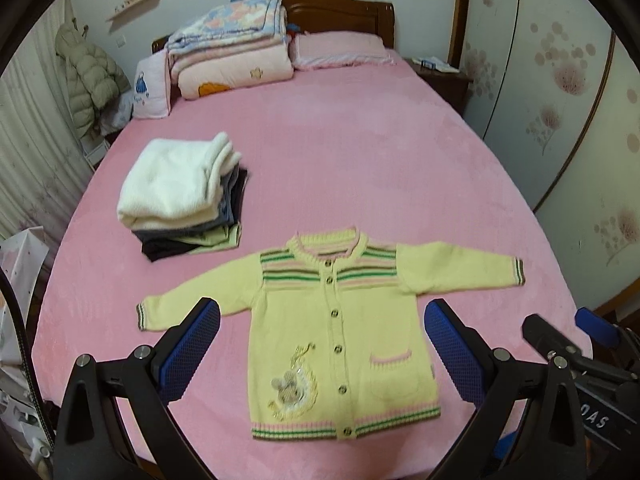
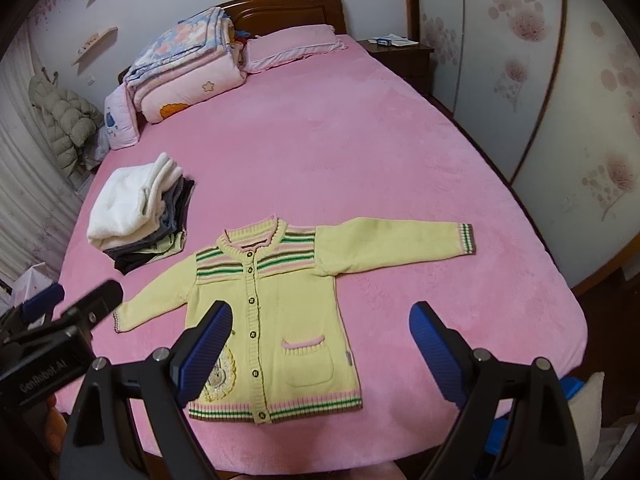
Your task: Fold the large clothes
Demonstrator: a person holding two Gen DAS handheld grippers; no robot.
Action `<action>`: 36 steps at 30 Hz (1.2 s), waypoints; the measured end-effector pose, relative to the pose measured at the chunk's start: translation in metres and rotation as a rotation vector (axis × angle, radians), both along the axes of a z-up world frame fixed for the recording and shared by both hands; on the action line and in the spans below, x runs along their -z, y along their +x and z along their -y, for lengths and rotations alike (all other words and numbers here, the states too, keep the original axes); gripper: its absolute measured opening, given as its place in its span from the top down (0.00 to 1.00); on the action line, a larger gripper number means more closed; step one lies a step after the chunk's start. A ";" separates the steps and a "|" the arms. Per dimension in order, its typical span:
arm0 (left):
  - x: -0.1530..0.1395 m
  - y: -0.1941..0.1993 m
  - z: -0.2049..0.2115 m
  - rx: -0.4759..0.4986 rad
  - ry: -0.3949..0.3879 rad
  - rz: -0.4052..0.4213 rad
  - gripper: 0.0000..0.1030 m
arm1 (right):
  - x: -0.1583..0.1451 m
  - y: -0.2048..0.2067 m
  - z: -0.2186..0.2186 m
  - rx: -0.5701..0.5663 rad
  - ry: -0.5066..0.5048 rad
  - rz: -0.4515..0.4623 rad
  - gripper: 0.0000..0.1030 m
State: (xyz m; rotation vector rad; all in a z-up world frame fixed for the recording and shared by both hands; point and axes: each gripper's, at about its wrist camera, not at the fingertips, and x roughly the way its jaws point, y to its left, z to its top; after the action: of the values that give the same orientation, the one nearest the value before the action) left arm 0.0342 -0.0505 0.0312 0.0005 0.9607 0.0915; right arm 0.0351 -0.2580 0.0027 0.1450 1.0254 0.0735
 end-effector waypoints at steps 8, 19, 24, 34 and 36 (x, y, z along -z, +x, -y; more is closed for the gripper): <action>0.011 0.015 0.020 -0.015 0.041 -0.016 0.01 | 0.020 0.028 0.013 -0.038 0.047 -0.025 0.12; 0.020 0.013 -0.005 -0.078 0.008 -0.060 0.01 | 0.024 0.041 -0.016 -0.120 0.034 -0.040 0.20; 0.021 0.014 -0.017 -0.060 -0.018 -0.078 0.01 | 0.016 0.038 -0.025 -0.104 0.017 -0.028 0.20; 0.018 0.020 -0.022 -0.007 -0.073 -0.083 0.01 | 0.002 0.027 -0.023 -0.039 0.005 -0.001 0.20; 0.015 0.020 -0.020 0.009 -0.075 -0.084 0.01 | -0.004 0.024 -0.021 -0.016 0.005 0.011 0.20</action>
State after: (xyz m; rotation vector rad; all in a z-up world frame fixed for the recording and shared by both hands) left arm 0.0540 -0.0301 0.0161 -0.0607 1.0475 0.0478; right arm 0.0591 -0.2368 0.0066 0.1408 1.0157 0.0908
